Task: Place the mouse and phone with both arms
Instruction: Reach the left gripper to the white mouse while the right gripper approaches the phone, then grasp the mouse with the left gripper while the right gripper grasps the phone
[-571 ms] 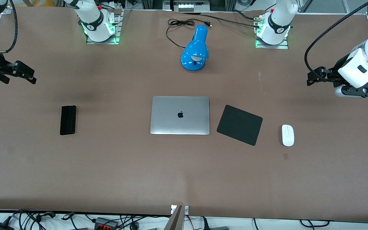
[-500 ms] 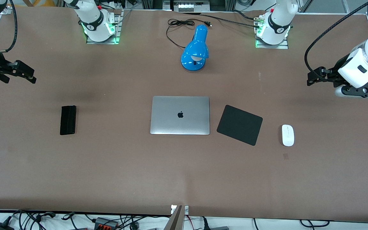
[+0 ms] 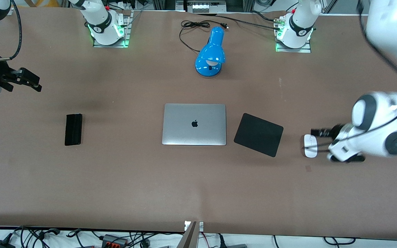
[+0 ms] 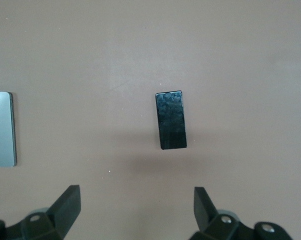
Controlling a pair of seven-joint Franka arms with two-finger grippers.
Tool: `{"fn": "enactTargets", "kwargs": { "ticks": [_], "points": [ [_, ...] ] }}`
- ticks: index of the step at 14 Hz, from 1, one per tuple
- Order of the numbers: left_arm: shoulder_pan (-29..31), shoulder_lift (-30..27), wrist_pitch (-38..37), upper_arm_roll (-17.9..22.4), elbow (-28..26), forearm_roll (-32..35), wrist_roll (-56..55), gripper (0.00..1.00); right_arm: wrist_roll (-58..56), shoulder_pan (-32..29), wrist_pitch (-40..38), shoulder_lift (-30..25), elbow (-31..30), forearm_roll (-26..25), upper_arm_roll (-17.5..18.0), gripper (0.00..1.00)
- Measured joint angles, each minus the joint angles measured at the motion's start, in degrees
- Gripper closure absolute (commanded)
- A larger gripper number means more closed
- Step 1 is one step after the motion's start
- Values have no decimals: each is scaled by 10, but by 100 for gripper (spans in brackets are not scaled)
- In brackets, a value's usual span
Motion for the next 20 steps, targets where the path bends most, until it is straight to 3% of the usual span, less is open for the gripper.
{"fn": "enactTargets", "kwargs": {
  "ticks": [6,10,17,20],
  "points": [
    [-11,20,26,-1,19,10,0,0,0,0,0,0,0,0,0,0],
    [-9,28,79,0,-4,24,0,0,0,0,0,10,-1,0,2,0],
    [-7,58,114,0,-16,25,0,0,0,1,9,92,-3,0,4,0],
    [-4,70,128,0,-16,25,0,0,0,-1,54,153,-6,-6,3,0]
  ]
}}
